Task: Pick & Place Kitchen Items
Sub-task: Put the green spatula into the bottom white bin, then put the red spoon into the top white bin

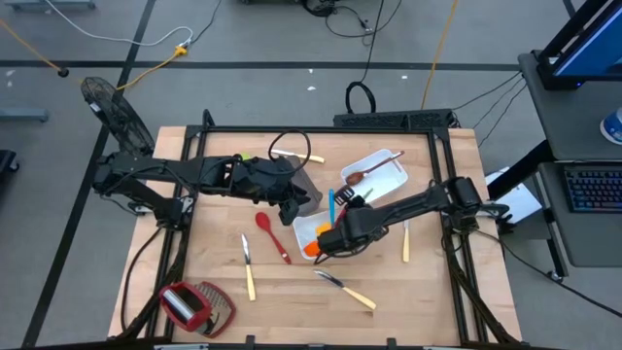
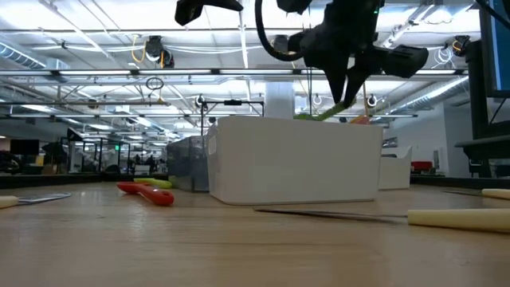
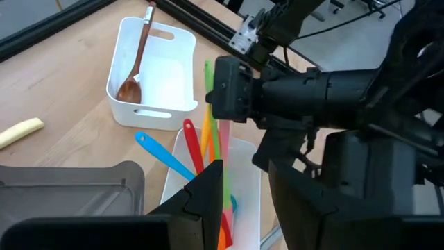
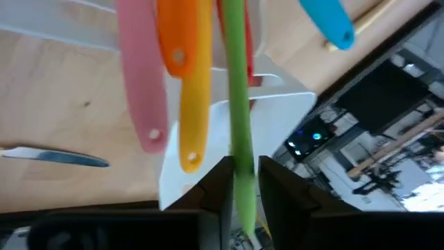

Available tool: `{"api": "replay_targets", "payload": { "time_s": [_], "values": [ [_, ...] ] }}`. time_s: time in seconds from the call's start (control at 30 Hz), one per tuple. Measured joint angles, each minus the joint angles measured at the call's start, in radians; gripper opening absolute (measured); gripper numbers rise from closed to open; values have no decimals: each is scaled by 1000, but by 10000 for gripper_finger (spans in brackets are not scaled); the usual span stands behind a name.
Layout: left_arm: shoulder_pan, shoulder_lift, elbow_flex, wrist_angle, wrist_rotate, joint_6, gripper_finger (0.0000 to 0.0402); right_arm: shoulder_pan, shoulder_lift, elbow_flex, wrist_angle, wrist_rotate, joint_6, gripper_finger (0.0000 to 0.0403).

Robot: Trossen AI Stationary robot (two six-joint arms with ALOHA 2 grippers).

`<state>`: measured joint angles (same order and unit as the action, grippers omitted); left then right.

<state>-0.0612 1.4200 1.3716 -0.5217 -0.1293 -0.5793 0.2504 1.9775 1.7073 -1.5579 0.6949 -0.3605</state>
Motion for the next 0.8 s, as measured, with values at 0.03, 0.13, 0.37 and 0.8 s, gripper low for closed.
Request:
{"api": "replay_targets", "payload": {
  "time_s": [0.03, 0.13, 0.37, 0.8],
  "values": [
    [0, 0, 0, 0, 0, 0, 120, 1, -1, 0, 5, 11, -8, 67],
    [0, 0, 0, 0, 1, 2, 120, 1, 2, 0, 16, 14, -16, 79],
    [0, 0, 0, 0, 2, 18, 120, 1, 1, 0, 11, 13, 48, 116],
    [13, 0, 0, -15, -7, 24, 120, 3, -65, -1, -12, 9, 369, 129]
  ]
}}
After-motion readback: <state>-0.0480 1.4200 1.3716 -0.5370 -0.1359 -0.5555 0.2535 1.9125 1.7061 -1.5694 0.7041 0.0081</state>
